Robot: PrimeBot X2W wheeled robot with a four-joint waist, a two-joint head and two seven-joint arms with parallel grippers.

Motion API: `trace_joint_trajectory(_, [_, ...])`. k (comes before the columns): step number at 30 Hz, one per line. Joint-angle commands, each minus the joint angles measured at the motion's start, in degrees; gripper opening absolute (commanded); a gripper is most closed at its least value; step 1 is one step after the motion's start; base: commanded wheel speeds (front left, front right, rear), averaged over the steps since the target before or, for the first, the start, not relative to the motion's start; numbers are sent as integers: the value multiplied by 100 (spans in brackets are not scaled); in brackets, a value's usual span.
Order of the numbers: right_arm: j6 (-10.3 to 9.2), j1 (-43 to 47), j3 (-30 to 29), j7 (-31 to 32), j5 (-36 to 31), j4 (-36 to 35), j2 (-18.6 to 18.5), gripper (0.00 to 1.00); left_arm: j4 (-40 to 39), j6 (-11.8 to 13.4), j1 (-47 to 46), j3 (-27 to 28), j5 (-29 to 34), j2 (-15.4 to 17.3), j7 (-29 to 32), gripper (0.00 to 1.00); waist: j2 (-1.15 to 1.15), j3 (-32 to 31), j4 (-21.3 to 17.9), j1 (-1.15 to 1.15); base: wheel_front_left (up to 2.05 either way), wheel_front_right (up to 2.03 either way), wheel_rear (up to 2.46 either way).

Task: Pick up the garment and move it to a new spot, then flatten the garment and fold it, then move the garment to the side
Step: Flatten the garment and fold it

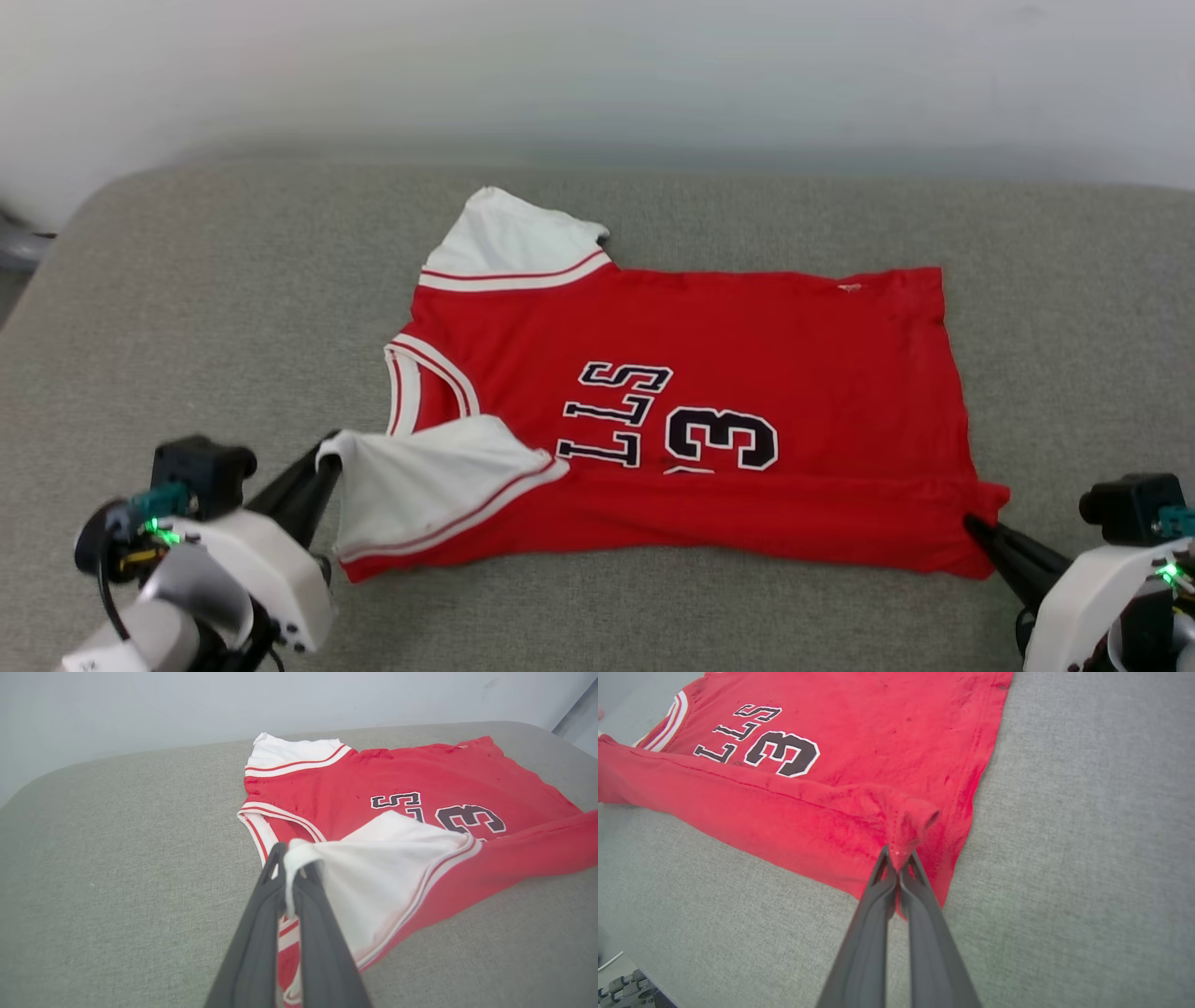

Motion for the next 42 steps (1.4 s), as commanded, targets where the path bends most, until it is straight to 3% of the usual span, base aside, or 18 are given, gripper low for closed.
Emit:
trace_joint_trajectory(1, [-9,-149,-21,18,-27,-12,24,0,100,-98,-270,-20,53,8,70,0,0,211,-67,-1,0,0,0])
trace_joint_trajectory(11, [-9,-727,5,69,-96,133,93,0,965,-591,-1415,-129,170,-177,305,0,0,826,-168,-1,0,0,0])
trace_joint_trajectory(18, [-9,-1149,68,109,-240,410,189,0,2117,-889,-2006,-304,229,-547,216,0,0,1265,-203,-1,0,0,0])
trace_joint_trajectory(30, [-10,-1163,123,86,-254,655,283,0,3402,-1149,-2235,-683,257,-902,-68,0,0,1192,-195,-1,0,0,0])
trace_joint_trajectory(31, [-10,-1142,91,64,-255,676,286,0,3485,-1157,-2263,-699,261,-920,-83,8,0,1145,-181,-1,0,0,0])
trace_joint_trajectory(32, [-10,-1119,64,55,-255,685,293,44,3547,-1163,-2297,-721,272,-925,-87,81,0,1098,-167,-1,0,0,0])
trace_joint_trajectory(33, [-10,-1091,34,33,-245,683,310,100,3591,-1161,-2335,-745,303,-912,-122,100,0,1042,-152,-1,0,0,0])
trace_joint_trajectory(38, [-8,-920,-165,-90,-243,586,356,100,3658,-1187,-2484,-766,252,-812,-150,100,0,711,-59,-1,0,0,0])
trace_joint_trajectory(42, [-8,-725,-348,-120,-285,459,353,100,3488,-1209,-2593,-812,92,-643,171,100,0,441,17,-1,0,0,0])
